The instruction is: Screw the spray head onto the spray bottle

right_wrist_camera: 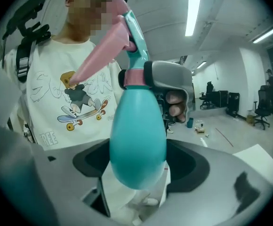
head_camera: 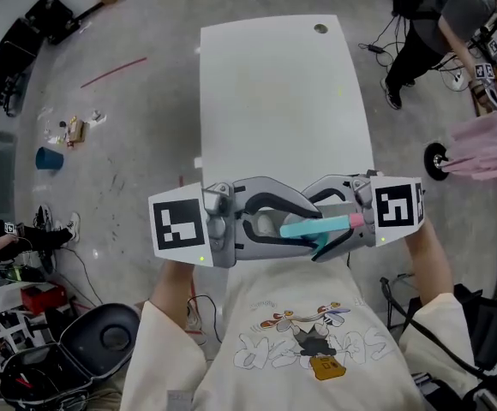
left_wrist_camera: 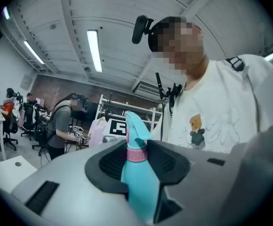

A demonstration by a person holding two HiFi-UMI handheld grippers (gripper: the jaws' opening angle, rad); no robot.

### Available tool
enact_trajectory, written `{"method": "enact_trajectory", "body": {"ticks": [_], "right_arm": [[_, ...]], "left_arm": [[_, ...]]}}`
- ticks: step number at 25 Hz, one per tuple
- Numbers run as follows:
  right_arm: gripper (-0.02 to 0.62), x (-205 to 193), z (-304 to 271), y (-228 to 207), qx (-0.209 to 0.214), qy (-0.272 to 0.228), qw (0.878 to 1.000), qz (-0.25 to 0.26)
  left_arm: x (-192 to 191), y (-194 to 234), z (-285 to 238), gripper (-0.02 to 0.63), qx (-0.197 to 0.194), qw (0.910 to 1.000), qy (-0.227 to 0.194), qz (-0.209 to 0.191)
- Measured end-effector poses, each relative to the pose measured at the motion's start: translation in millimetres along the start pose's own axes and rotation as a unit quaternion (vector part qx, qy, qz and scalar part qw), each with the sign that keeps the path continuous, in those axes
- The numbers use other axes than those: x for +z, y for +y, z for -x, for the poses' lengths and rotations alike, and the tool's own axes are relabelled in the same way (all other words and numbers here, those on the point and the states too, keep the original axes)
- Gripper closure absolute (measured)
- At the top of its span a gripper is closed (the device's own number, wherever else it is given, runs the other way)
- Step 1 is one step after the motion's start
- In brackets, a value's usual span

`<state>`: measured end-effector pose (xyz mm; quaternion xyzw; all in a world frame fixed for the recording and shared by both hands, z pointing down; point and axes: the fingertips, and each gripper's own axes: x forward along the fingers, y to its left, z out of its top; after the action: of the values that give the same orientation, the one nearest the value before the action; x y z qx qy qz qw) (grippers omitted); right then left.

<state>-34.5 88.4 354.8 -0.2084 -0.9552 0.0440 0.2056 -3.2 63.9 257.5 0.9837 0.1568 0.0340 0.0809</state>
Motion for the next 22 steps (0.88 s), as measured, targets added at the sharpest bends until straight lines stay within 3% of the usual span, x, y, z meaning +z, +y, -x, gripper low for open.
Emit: {"method": "enact_trajectory", "body": {"ticks": [2,5,9,11,13,15,17,18,22], "right_arm": [[0.219,2,3,2,-0.003,-0.006,1.0,0.001],[0.219,2,8,-9,-0.039,-0.021,0.999,-0.011],[0.219,-4,17,-47,-0.115,-0.015,0.992,-0.058],[0.219,-8,22,-67,-0.157,-0.001,0.985,-0.077],[0.219,-14,26,-80,-0.198,0.008,0.976,-0.087],[0.219,-23,30,-88,-0.243,0.027,0.965,-0.095],[0.219,-33,32,-95,-0.288,0.056,0.951,-0.1],[0.219,-36,33,-99,-0.306,0.068,0.944,-0.101],[0.219,-39,30,-108,-0.341,0.089,0.93,-0.108]], "left_arm": [[5,6,-5,0.45,0.027,0.9994,-0.013,-0.014],[8,24,-2,0.319,0.114,0.9928,-0.022,-0.027],[9,44,13,0.31,0.221,0.975,-0.021,-0.011],[7,58,22,0.31,0.294,0.9558,-0.008,0.0],[-4,70,27,0.31,0.374,0.9269,0.027,0.004],[-16,80,35,0.31,0.463,0.885,0.049,0.01],[-23,86,45,0.31,0.533,0.8447,0.036,0.033],[-24,88,47,0.31,0.549,0.8341,0.022,0.048],[-24,87,46,0.311,0.564,0.8207,-0.027,0.089]]}}
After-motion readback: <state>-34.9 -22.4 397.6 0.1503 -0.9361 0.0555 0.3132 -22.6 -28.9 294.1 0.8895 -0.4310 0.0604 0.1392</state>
